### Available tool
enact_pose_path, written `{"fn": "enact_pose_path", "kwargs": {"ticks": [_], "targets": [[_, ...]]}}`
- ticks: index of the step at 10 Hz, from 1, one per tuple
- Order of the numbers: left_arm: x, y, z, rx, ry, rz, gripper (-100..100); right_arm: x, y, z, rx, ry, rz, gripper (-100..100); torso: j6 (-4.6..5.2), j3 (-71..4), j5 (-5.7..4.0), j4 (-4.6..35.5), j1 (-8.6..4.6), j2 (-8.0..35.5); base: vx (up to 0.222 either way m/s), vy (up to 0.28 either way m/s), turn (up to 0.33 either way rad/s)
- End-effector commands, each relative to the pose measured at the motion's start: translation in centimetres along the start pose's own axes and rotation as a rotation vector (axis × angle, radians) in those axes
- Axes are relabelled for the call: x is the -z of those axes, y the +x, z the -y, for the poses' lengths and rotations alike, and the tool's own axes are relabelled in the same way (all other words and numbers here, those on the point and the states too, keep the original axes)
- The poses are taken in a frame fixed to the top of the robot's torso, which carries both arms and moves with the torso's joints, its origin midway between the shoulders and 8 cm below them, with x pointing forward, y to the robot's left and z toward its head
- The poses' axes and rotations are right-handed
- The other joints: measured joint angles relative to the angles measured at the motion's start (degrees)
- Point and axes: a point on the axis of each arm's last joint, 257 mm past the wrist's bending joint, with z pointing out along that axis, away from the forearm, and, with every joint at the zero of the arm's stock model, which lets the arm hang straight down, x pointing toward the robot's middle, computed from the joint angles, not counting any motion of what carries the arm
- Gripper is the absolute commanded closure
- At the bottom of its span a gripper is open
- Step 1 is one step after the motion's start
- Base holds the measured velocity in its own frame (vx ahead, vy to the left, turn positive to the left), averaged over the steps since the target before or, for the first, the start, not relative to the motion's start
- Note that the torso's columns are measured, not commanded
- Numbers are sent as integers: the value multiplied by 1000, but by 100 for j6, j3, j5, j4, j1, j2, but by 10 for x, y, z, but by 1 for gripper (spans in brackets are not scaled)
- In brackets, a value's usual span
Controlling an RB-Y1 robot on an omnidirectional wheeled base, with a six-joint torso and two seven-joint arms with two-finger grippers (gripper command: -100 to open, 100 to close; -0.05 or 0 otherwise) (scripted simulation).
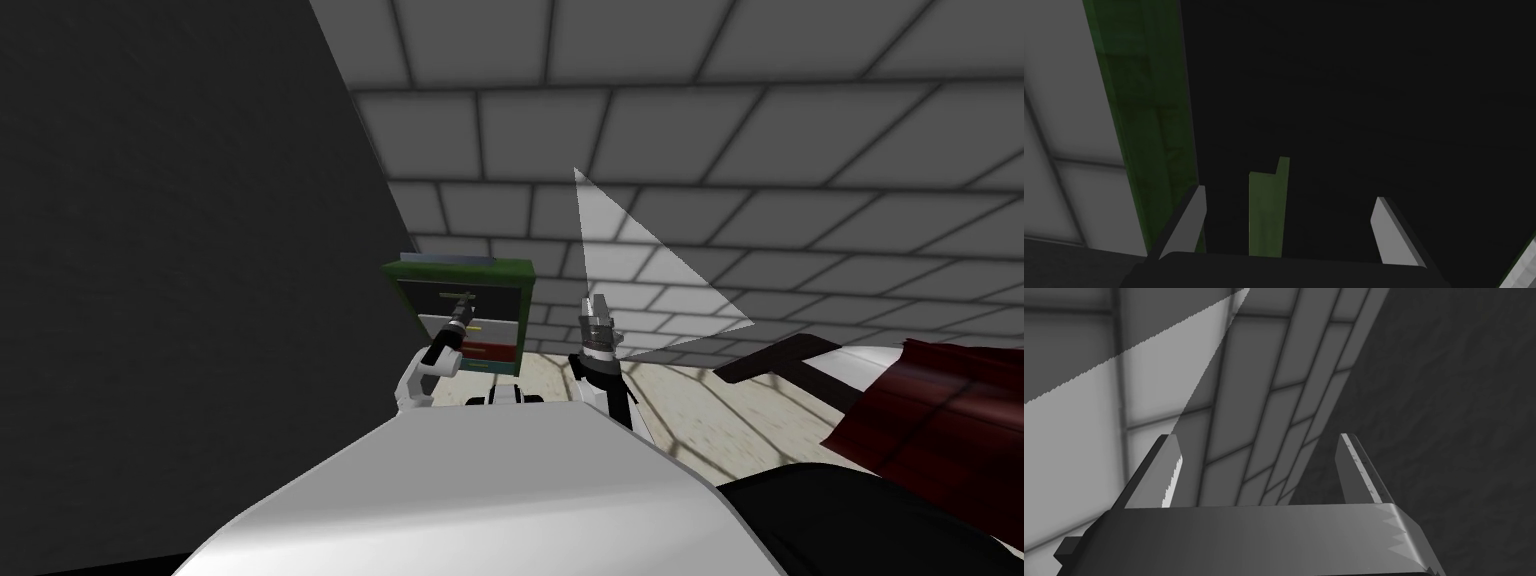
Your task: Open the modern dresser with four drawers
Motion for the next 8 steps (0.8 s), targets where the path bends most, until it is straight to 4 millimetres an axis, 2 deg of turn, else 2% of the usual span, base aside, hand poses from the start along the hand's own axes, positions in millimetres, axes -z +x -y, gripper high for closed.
{"fn": "enact_pose_path", "kwargs": {"ticks": [1,6,7,8], "targets": [[2,1,2,0,2,-3,100,0,0,0,0,0,0,0,0,9,-1,5,-2,12,-103,12,22],[7,3,7,0,4,-9,100,0,0,0,0,0,0,0,1,1,-3,1,-9,0,-154,17,15],[7,1,9,-11,-4,-9,-100,0,0,0,0,0,0,0,1,-15,-3,-6,-9,-30,72,-5,-33],[7,1,9,-11,-6,-8,-100,0,0,0,0,0,0,0,1,-38,-2,-17,-5,-67,157,-15,-18]]}}
